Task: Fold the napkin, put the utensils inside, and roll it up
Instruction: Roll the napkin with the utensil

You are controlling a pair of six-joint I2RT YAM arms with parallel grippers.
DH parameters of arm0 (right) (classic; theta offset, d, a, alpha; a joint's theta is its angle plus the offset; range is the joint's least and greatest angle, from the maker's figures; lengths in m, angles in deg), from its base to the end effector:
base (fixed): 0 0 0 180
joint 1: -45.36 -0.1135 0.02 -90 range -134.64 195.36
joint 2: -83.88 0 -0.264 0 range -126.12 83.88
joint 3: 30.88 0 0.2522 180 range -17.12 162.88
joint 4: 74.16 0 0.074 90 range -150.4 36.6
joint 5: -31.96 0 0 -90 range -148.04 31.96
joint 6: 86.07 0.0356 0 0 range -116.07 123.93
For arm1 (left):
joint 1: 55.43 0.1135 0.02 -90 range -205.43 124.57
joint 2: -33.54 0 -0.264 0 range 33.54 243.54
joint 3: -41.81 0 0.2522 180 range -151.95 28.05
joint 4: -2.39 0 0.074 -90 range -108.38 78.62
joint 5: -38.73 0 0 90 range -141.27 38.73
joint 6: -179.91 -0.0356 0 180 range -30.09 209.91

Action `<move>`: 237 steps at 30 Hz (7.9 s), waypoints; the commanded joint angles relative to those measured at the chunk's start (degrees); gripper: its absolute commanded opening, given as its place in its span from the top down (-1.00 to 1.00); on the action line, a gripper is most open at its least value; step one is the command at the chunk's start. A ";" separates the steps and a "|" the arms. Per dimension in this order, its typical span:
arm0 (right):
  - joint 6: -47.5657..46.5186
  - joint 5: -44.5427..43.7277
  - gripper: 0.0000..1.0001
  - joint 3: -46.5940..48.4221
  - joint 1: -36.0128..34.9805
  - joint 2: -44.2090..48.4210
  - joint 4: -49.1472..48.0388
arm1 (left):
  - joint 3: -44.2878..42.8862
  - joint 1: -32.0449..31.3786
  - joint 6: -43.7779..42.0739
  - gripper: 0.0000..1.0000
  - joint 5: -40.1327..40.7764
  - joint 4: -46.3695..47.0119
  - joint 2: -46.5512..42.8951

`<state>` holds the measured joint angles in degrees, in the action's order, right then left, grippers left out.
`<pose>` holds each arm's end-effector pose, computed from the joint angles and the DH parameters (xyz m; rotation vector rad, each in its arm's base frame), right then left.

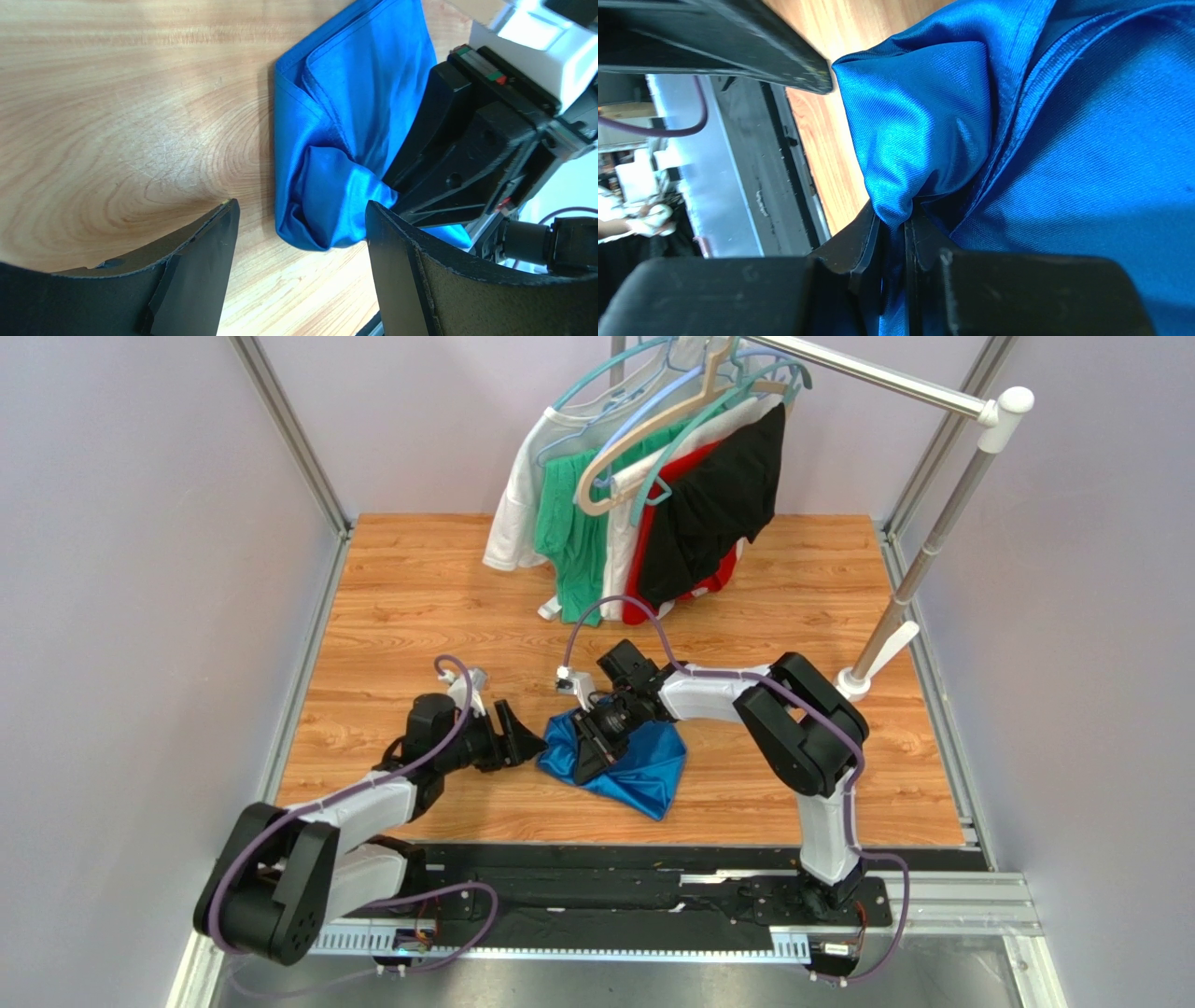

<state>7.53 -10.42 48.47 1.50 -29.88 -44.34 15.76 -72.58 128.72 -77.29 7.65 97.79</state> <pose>0.2536 0.2802 0.1244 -1.2081 2.4886 1.3652 0.1793 -0.0717 0.1377 -0.1453 2.2650 -1.0339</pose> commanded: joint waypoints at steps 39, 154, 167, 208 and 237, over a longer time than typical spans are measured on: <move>-0.96 11.19 0.96 6.84 5.18 -9.91 4.25 | -3.96 -2.63 0.21 0.90 -14.50 19.82 25.57; -0.08 -29.61 1.00 -2.83 -13.37 7.76 2.75 | -9.60 5.02 -3.21 -0.12 -2.89 -13.94 3.18; 1.85 -11.86 1.00 2.36 -5.11 1.52 6.53 | -1.16 3.71 -5.40 -0.13 -7.64 -2.16 -7.12; 1.94 7.94 1.00 11.85 3.51 -14.83 8.82 | -0.63 -5.62 -9.36 0.39 -5.71 12.35 8.70; 4.31 -8.05 -0.48 2.80 11.42 3.09 4.86 | -14.42 -5.62 -11.38 1.00 -7.46 -6.90 22.59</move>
<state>12.36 -7.43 53.08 10.57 -31.21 -37.35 2.05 -78.28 120.30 -85.99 4.79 119.12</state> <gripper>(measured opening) 0.736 0.088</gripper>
